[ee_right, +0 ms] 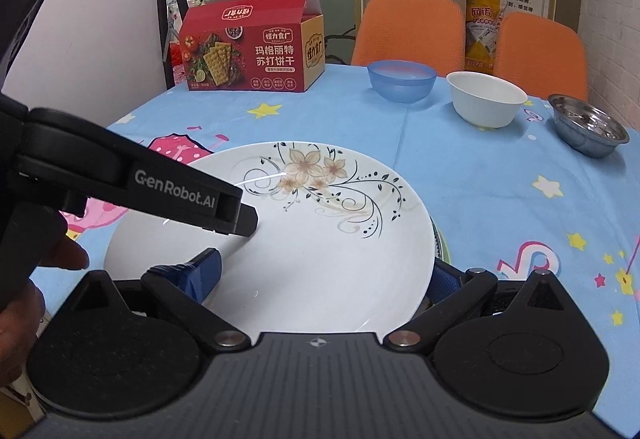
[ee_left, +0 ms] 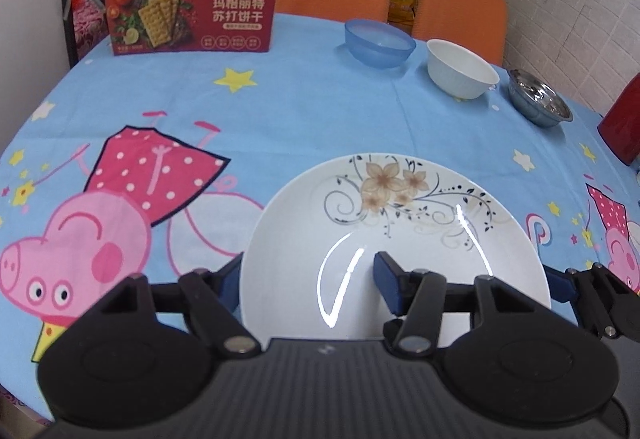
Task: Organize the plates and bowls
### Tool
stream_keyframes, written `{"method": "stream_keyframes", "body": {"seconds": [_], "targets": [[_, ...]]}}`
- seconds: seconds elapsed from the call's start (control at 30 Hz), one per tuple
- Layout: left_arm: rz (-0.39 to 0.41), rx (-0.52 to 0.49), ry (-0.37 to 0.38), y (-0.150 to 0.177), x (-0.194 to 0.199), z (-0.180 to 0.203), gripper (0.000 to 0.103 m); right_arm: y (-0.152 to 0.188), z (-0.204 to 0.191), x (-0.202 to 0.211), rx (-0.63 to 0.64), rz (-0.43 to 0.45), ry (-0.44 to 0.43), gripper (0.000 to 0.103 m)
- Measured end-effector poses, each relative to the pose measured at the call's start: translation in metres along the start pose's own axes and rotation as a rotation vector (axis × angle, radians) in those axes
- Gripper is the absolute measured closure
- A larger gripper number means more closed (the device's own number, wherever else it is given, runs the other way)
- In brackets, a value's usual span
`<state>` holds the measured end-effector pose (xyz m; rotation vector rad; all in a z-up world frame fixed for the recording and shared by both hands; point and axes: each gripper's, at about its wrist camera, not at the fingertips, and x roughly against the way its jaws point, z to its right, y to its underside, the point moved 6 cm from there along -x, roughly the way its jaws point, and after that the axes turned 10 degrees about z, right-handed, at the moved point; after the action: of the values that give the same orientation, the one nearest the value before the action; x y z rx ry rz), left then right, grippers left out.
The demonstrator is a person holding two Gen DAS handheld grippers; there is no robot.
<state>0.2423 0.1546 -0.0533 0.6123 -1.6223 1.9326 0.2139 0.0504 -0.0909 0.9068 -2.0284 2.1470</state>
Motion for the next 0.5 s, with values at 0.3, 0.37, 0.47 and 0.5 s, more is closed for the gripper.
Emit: {"method": "stream_keyframes", "body": {"seconds": [0.3, 0.37, 0.47, 0.5], "targets": [[0.039, 0.001, 0.006, -0.011, 0.008, -0.002, 0.044, -0.017, 0.003, 0.020, 0.051, 0.091, 0.037, 0.014], [0.073, -0.006, 0.020, -0.017, 0.018, 0.000, 0.043, -0.021, 0.006, 0.025, 0.039, 0.114, 0.033, 0.014], [0.123, -0.023, 0.007, -0.026, 0.031, 0.002, 0.038, -0.024, 0.013, 0.030, 0.005, 0.126, 0.028, 0.014], [0.133, -0.029, 0.005, -0.028, 0.033, 0.004, 0.037, -0.024, 0.016, 0.031, -0.002, 0.124, 0.028, 0.014]]}}
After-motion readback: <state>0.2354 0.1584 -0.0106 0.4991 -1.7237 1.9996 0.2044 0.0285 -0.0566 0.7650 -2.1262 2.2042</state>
